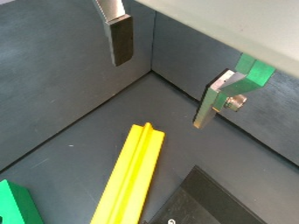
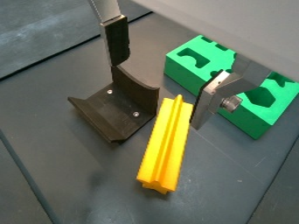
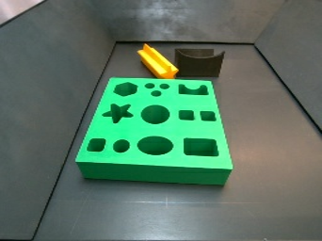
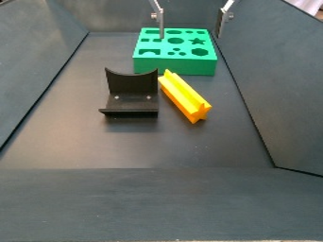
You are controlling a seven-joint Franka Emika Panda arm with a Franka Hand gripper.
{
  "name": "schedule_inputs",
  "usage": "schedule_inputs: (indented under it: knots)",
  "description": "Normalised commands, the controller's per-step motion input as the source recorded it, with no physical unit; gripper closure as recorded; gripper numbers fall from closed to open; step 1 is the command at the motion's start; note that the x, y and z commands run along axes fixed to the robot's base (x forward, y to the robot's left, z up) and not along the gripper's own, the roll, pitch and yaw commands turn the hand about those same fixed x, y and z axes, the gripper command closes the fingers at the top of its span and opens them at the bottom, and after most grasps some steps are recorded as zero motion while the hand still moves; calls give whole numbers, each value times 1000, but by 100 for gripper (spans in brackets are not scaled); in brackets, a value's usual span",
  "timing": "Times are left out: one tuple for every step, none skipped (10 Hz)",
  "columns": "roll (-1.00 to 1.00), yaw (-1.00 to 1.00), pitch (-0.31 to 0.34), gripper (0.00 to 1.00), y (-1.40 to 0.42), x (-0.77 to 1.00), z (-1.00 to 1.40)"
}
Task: Pick up the star object. Move up. Place the star object on the fixture. Regrasp the star object. Move to above the board. Insert the star object.
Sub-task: Pick up the star object.
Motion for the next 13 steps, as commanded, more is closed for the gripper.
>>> schedule_inputs:
  knots:
    - [-17, 0, 0, 0, 0, 0, 0]
    - [0, 14, 0, 0, 83, 0, 0]
    - [-69, 491, -96, 0, 186, 457, -503]
    - [-74, 957, -121, 0, 0, 40, -463]
    - [-87, 977, -119, 0, 0, 0, -571]
    - [-123, 937, -106, 0, 6, 37, -669]
    - [-36, 863, -134, 0, -3, 0, -757]
    - [80, 780, -151, 0, -189, 0, -797]
    - [0, 91, -126, 0, -34, -14, -109]
    - [0, 9, 0, 0, 0, 57, -71]
    - [180, 94, -47, 0, 0, 0, -640]
    - [240, 57, -30, 0, -29, 0, -829]
    - [189, 40, -50, 0, -6, 0, -794]
